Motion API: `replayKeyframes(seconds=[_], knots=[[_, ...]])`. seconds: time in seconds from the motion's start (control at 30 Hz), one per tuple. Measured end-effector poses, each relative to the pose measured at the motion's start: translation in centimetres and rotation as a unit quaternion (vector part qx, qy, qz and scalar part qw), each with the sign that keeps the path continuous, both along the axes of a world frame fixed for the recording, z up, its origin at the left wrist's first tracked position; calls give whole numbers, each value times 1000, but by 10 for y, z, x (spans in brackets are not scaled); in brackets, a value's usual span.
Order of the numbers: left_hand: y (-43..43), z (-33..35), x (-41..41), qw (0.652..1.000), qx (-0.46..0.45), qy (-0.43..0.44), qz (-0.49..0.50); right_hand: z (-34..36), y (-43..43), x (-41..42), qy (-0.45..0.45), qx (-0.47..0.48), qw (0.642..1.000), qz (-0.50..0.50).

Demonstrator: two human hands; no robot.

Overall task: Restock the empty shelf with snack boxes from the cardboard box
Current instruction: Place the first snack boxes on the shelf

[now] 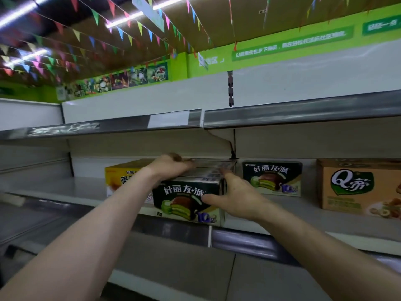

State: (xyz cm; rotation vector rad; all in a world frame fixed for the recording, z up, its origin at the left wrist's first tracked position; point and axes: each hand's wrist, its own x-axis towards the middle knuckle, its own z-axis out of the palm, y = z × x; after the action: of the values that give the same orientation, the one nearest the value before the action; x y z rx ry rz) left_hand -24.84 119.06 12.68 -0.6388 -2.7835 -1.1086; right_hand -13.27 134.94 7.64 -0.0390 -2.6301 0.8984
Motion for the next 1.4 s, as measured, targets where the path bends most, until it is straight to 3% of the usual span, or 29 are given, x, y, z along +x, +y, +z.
replayKeyframes(seconds=[0.1, 0.33, 0.47, 0.6, 1.03, 1.4], knots=[[-21, -7, 3, 996, 63, -49, -30, -8, -5, -13, -8, -8, 1000, -28], [-50, -13, -9, 989, 114, -75, -65, -8, -7, -22, -10, -56, 996, -61], [-60, -49, -25, 941, 247, -208, -98, -12, -3, -25, -7, -111, 993, -47], [-49, -70, -27, 931, 246, -237, -129, -17, -9, -27, -9, -152, 988, -6], [-30, -43, 15, 954, 210, -141, -163, 8, 15, 23, 40, -193, 980, 14], [85, -61, 54, 939, 196, -190, -211, 5, 112, 88, 0, -213, 973, -88]])
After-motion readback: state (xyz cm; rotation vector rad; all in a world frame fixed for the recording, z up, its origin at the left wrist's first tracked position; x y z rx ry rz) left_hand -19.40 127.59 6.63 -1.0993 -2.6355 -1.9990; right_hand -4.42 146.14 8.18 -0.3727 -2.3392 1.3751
